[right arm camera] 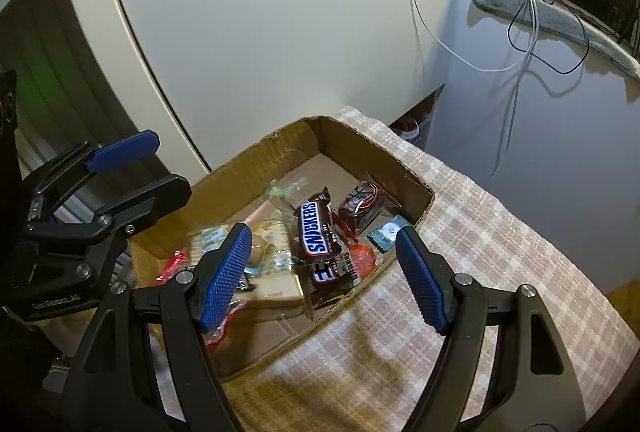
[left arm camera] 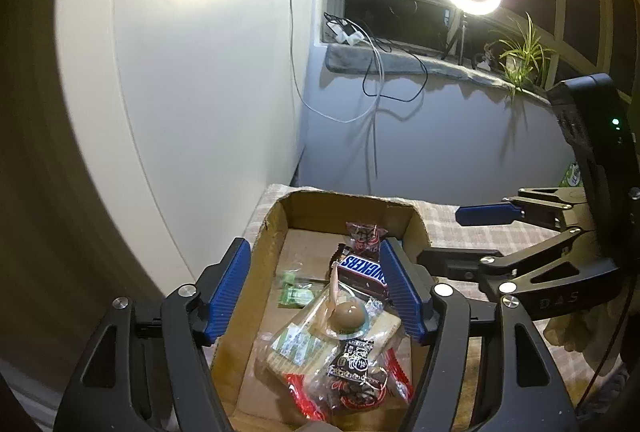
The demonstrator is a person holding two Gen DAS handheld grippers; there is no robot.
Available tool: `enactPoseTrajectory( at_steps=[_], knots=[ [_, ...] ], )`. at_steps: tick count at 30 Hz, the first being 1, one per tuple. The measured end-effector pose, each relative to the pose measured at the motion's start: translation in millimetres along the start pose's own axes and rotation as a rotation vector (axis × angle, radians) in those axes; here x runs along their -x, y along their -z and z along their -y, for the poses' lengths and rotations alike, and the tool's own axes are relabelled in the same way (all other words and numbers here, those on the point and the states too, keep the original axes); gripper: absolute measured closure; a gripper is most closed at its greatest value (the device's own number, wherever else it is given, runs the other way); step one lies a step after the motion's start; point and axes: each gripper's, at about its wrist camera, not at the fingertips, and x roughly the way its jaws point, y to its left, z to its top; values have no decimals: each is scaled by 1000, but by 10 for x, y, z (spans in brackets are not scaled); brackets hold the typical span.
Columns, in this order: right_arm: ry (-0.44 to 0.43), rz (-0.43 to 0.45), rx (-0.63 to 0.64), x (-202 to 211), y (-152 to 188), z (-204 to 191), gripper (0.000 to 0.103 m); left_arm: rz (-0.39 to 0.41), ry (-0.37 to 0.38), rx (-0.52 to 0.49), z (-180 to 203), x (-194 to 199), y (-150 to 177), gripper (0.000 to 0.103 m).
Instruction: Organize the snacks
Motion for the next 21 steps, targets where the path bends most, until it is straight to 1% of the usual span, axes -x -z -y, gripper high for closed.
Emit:
enactPoseTrajectory(
  at_steps=[1, 9, 13, 15, 16, 17, 19, 21],
  knots=[
    [1, 6, 2, 28, 7, -18, 26, 4, -5, 2, 2, 27, -3, 33],
    [19, 76, 10, 317, 124, -137, 26, 42, -25, 3, 65, 261, 13, 32],
    [43, 131, -28, 518, 215, -139, 26, 60, -35, 10, 113, 371, 32, 31],
    [62, 157, -54, 619, 269, -134, 25, 68, -36, 18, 140, 427, 50, 29],
    [70, 167, -64, 658, 285, -124, 19, 73, -37, 22, 154, 449, 55, 26],
    [76, 181, -74, 699, 313, -121, 10, 78, -40, 24, 175, 480, 71, 26],
    [89, 211, -92, 793, 363, -113, 5, 85, -45, 23, 205, 522, 99, 26],
    [113, 229, -107, 890, 415, -110, 5, 95, -51, 23, 242, 582, 132, 26]
  ],
)
